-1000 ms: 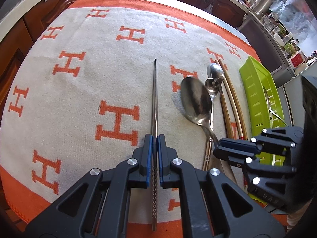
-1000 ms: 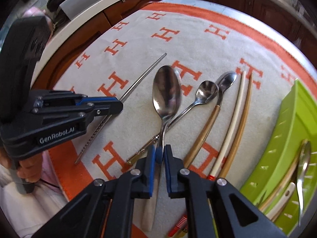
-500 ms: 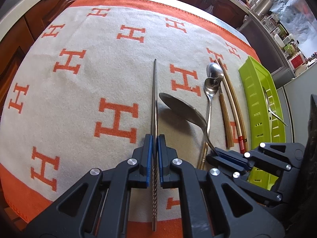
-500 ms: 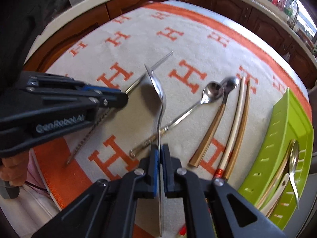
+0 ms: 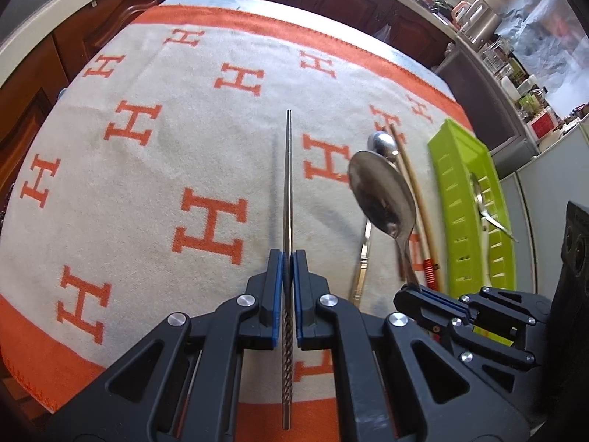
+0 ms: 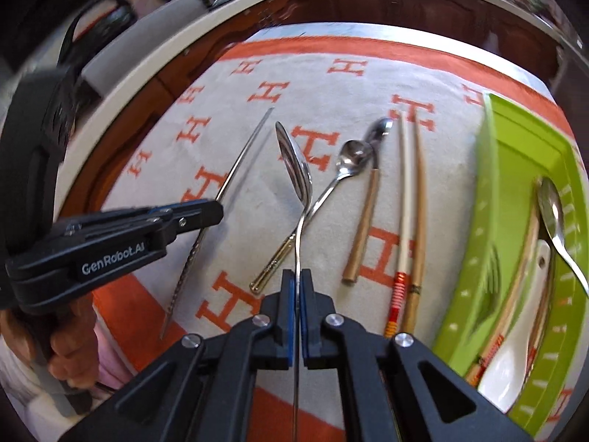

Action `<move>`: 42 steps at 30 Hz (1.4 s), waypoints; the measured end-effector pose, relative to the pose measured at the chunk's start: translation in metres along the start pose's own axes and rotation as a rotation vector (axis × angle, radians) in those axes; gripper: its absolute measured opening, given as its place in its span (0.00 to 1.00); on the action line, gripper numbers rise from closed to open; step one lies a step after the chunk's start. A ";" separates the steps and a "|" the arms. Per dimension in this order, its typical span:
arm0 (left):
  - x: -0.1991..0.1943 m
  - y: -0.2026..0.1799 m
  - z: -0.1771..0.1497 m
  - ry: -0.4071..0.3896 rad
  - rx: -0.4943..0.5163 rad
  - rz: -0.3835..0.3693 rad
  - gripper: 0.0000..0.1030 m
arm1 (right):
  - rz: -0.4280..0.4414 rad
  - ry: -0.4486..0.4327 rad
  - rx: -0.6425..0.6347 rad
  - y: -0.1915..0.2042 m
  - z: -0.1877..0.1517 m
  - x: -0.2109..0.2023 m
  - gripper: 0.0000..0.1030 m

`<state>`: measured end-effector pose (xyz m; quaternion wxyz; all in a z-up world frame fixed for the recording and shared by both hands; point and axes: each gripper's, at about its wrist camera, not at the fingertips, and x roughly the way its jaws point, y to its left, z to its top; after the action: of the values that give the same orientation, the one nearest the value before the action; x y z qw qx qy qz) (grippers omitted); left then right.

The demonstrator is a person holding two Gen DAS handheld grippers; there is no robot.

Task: Organize utensils
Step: 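Carry the metal chopstick and silver spoon into the green tray and open both tools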

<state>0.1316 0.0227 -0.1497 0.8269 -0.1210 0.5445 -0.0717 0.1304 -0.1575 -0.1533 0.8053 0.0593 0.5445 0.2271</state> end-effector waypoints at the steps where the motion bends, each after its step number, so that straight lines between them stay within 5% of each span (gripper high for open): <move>1: -0.004 -0.004 0.001 0.000 0.004 -0.012 0.03 | 0.006 -0.018 0.040 -0.007 0.000 -0.010 0.02; 10: -0.018 -0.088 0.012 0.046 0.107 -0.134 0.03 | -0.112 -0.139 0.274 -0.086 0.001 -0.082 0.02; 22: 0.021 -0.196 0.014 0.140 0.182 -0.190 0.03 | -0.145 -0.061 0.405 -0.141 -0.027 -0.061 0.02; 29: 0.061 -0.211 0.008 0.196 0.170 -0.166 0.03 | -0.184 -0.042 0.391 -0.146 -0.024 -0.050 0.07; 35: 0.070 -0.210 0.005 0.201 0.194 -0.163 0.03 | -0.163 -0.110 0.398 -0.142 -0.025 -0.068 0.07; 42: 0.027 -0.201 -0.006 0.135 0.285 -0.112 0.04 | -0.156 -0.151 0.420 -0.128 -0.031 -0.082 0.07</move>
<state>0.1393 -0.1782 -0.1198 0.7918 -0.0272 0.5757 -0.2021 0.1157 -0.3114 -0.1396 0.8289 0.2001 0.5209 0.0407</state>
